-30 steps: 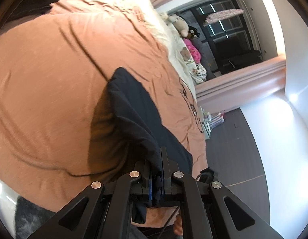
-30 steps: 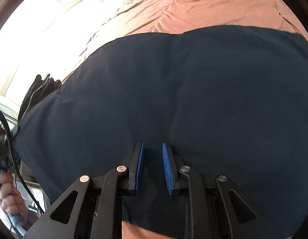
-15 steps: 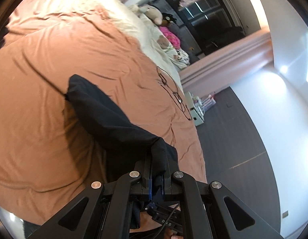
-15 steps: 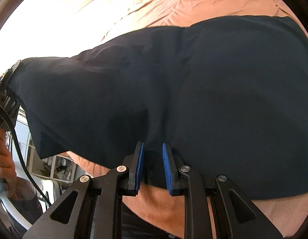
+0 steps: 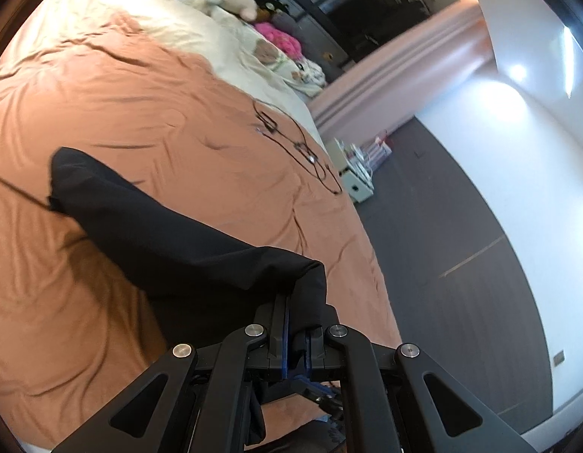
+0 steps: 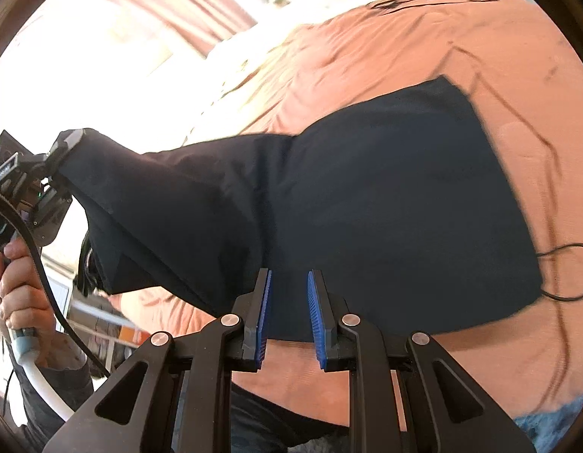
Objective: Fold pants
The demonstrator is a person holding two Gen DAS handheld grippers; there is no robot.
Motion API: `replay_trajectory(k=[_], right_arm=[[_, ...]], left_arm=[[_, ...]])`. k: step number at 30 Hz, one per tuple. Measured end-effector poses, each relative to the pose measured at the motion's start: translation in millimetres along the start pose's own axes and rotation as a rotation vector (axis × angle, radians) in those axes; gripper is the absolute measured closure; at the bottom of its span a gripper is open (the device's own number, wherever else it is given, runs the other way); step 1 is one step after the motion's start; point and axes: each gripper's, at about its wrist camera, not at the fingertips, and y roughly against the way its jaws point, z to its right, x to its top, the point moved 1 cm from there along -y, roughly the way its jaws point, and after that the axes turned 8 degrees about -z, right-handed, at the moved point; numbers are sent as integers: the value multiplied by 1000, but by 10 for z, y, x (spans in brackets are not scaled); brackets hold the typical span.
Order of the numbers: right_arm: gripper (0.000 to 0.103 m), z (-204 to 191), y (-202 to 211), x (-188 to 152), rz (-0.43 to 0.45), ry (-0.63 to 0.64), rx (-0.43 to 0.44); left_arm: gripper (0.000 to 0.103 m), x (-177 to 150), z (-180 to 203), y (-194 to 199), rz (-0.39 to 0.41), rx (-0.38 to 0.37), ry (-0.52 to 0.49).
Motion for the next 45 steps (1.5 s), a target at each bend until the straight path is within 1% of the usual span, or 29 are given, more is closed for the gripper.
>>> replay_trajectory(k=[2,4,5,9,11,12,19,23,27,30,31,38,41,42,43,45], right_arm=[[86,128,102,-19,22,-32,-2],[86,150,102,-56,38,-56,-4],[86,134,122,-158,51,-68,-9],[86,237,239,-275,80,-110,-16],[86,266,430,-467,93,-132,-18],[86,278,438,-489,98,-138,-19],[86,372,585,-676,132,-198,-48],[86,433,657,-726,136,-235,-55],[86,451,715,-786,134,-249,-53],[86,430,709,-781,134,-251,-50],[86,415,724,-796,135,-250,-50],[86,415,720,-854,146,-254,-50],[86,420,742,-873,153,-257,-53],[86,439,748,-883,155,-260,-56],[86,453,765,-898,157,-264,-57],[86,489,799,-927,161,-272,-61]], left_arm=[[98,11,94,-133,-24,4,-22],[98,34,211,-307,-54,4,-49],[98,51,273,-423,-74,4,-63],[98,68,440,-773,-140,18,-103],[98,57,503,-961,-175,22,-120],[98,40,530,-1063,-195,22,-127],[98,-176,676,-1669,-318,22,-171],[98,-432,711,-1891,-392,7,-187],[98,-661,687,-1943,-443,-20,-175],[98,-781,642,-1903,-460,-16,-168],[98,-819,616,-1884,-470,-26,-156],[98,-960,602,-1670,-474,-48,-149],[98,-1021,663,-1688,-485,-54,-166],[98,-988,681,-1776,-492,-58,-172],[98,-1021,684,-1778,-500,-59,-178],[97,-1063,698,-1812,-520,-42,-194]])
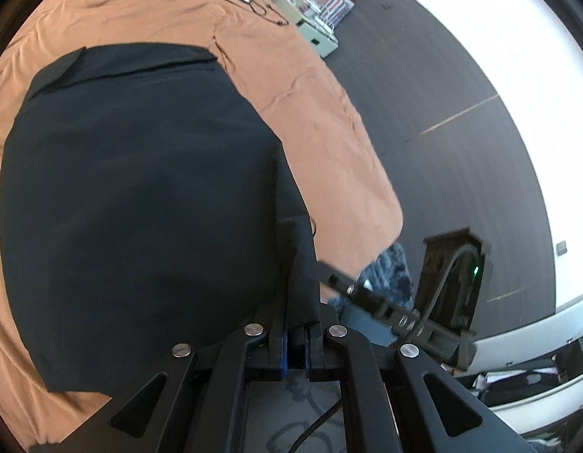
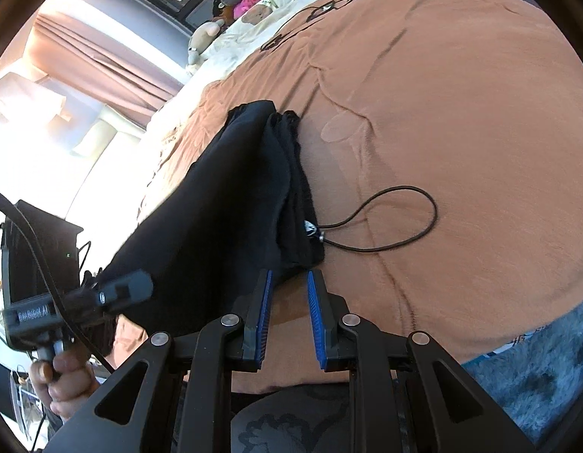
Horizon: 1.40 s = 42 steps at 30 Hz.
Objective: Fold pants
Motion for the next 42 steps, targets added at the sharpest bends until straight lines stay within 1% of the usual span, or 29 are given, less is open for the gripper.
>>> replay_trajectory(k=[1,2,3,4,5,6,9,13,18,20,21,22,26,30,34,37,41,42], right_arm=[[86,18,18,-4,1,-4,-1],[86,37,38,-6,0,-6,0],[86,55,65,-8,2,-7,1],[86,65,86,-8,4,-6,0],[86,69,121,-7,7,-5,0],[86,72,145,-2,9,-5,1],[86,66,203,35,15,4,11],[86,40,201,98,10,24,23],[86,-45,63,184,-22,58,33],[78,-96,6,227,-35,72,35],[67,-123,-25,252,-39,76,36],[58,-141,-48,276,-39,81,36],[58,-266,-154,408,-38,127,21],[58,-345,-318,598,-58,155,4],[58,-443,-502,782,-78,193,-23],[58,-486,-637,877,-97,204,-40],[58,-503,-820,999,-124,214,-63],[61,-512,-848,1017,-127,216,-61]], left_arm=[[95,-5,0,-8,-4,17,-3],[90,1,-14,-7,-6,27,1],[71,5,-52,8,-11,20,18],[50,28,-91,26,-3,8,32],[45,41,-118,75,19,2,44],[42,57,-145,143,52,5,49],[41,100,-263,320,103,7,81],[41,124,-482,506,139,92,117],[41,131,-758,601,149,173,152],[41,126,-891,648,157,185,178],[41,124,-917,650,161,191,186],[41,125,-981,673,167,201,197],[41,98,-1203,764,178,215,228],[41,120,-1427,802,186,243,263],[41,176,-1587,787,186,245,292],[41,128,-1712,808,172,240,308],[41,182,-1824,766,161,229,323],[41,195,-1848,748,159,227,326]])
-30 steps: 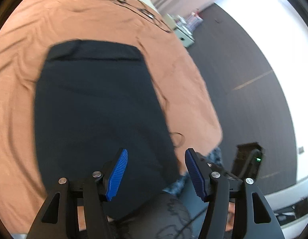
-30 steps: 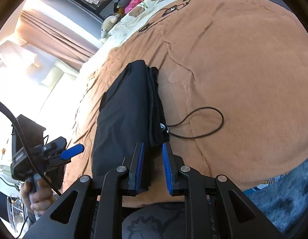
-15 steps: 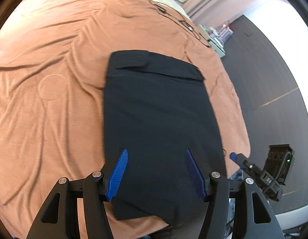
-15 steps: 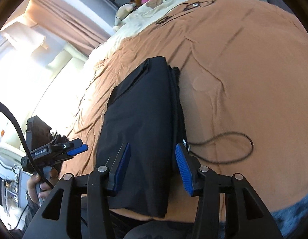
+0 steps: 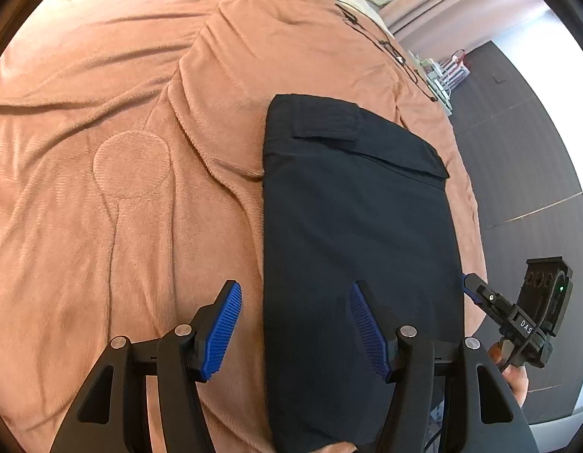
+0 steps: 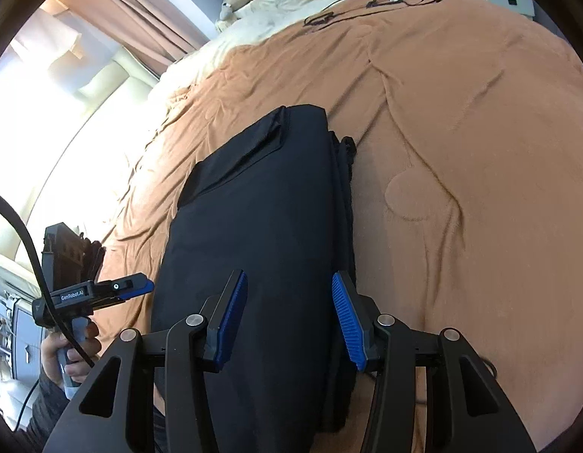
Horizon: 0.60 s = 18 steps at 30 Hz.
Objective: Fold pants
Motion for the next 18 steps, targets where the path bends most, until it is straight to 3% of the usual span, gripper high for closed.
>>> replay_trajectory(k=[5,8,10,12,18], right_arm=[[70,-15,-140,119,-25,19,-24],[82,0,-214,190,-42,25,-38],[100,10,-232,216,-49,26,-46],[102,-24,-210,225,-44,50,-42],[103,51,-36,182,1,50,-81]], left_arm=[[42,67,-59,-150,-36,-4,19],[48,74,-56,-195,-48,-12,13],[57,86,-49,-220,-52,-21,12],[63,84,-24,-231,-63,-29,3],[63,96,10,-173,-50,-46,-5]])
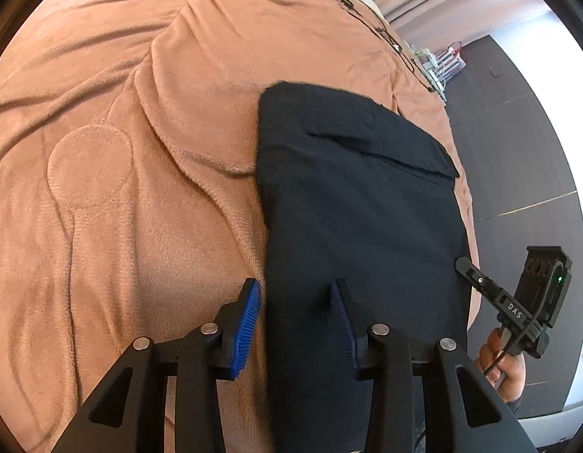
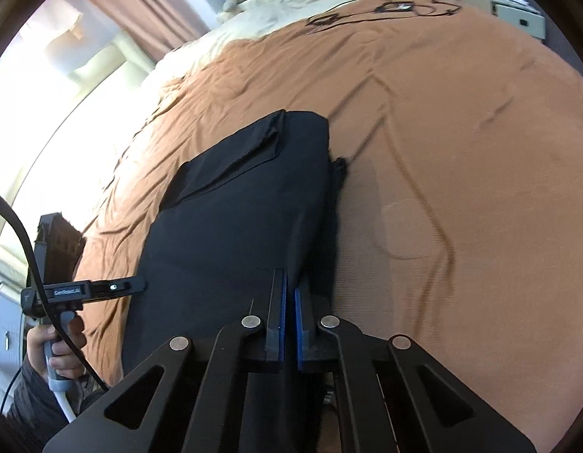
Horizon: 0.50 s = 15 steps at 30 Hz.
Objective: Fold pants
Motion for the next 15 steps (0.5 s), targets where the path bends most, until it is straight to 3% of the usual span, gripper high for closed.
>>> replay_trajectory(k=[8,11,12,13,15], right_arm=[[97,184,4,-45,-30,-38,84],[77,231,53,-35,-22,-49,94],[62,250,52,-39,-23,-51,93],[55,256,37,-43,-27,-50,99],[55,299,-6,-28,-48,-50,113]], left_arm=[[63,51,-72,-68,-17,-34,28],[63,40,-68,-111,-35,-51,30],[63,26,-78,-124,-44,-62,31],[63,9,-83,-139,-54,-73,32],[63,-30,-98,-148,-63,-81,31]])
